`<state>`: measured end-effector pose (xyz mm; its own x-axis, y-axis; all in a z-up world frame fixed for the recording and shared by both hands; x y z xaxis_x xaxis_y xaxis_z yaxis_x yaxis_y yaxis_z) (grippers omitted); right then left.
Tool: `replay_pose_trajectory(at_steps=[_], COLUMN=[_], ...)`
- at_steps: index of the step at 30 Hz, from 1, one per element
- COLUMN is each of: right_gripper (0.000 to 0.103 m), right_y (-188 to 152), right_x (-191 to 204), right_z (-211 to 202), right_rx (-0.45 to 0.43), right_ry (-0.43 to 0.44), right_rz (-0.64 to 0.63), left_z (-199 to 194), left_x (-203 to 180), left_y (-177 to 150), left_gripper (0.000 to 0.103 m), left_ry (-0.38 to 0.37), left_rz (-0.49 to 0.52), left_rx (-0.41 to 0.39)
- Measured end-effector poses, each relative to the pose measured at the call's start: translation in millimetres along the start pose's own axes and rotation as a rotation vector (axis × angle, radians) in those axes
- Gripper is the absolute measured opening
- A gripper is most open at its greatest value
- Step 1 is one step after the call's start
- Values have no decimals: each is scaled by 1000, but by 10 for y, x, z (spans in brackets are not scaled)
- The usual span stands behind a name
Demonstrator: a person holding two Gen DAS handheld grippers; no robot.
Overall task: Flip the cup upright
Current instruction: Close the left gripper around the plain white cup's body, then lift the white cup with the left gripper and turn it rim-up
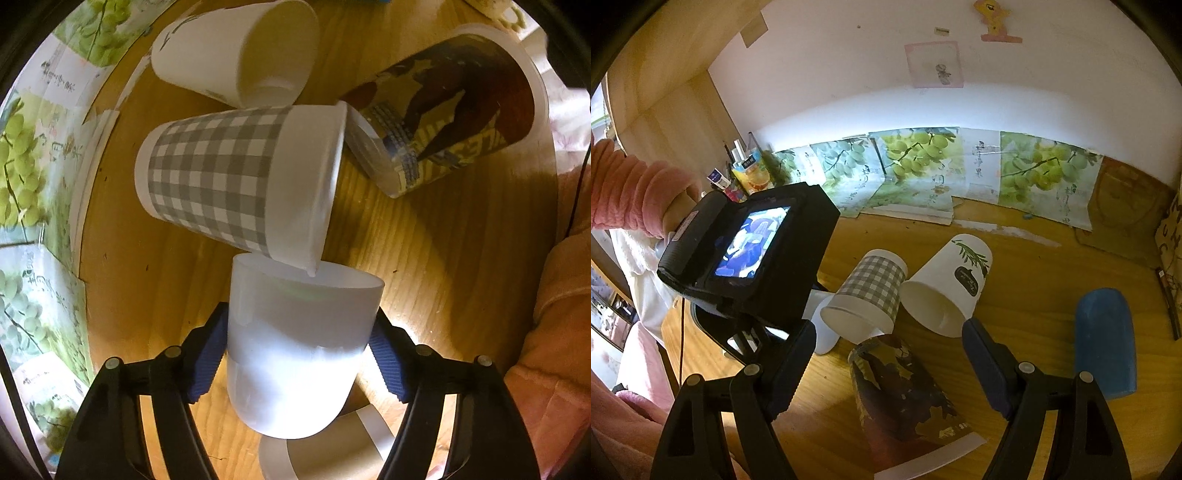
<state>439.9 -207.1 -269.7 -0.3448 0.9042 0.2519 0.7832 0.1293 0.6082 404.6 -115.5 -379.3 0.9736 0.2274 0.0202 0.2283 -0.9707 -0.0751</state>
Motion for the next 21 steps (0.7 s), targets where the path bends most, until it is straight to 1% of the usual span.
replay_pose_trajectory(at_steps=[5,7,11,15,17,21], right_gripper=[82,82,82,82,82,82], right_y=[-8,-11,-5,-11,-15,-15], right_x=[-12,-7,1,2,4,30], right_z=[-10,-19,-46,-75,-94,-156], right_rx=[5,5,-3,-2,-3,-11], right_ry=[-1,-4,4,6,6,17], right_rz=[8,8,15,29,33,44], left_z=[1,-29,-111,-216,-290,-457], left_x=[186,239,331,378,401,427], left_y=[-5,-33,15,34,23,-47], left_gripper=[74,74,74,74,73,73], left_ry=[-14,-27,-63,-85,-88,-66], left_rz=[-61,-97,-175,-247,-271,-327], left_rx=[2,3,-4,-23,-33,-72])
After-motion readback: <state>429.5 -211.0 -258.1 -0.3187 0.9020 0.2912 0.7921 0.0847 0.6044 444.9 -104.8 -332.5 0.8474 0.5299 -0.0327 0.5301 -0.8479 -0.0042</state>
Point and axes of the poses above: each gripper's, at about its wrist camera, not at the fingertips, and z roughly the way its jaws point, x to its left, y to its top, the point moved 10 cm from there along z, roughly the way its jaws point, and after that the axes turned 1 degree about y, right-handed, at the moved point
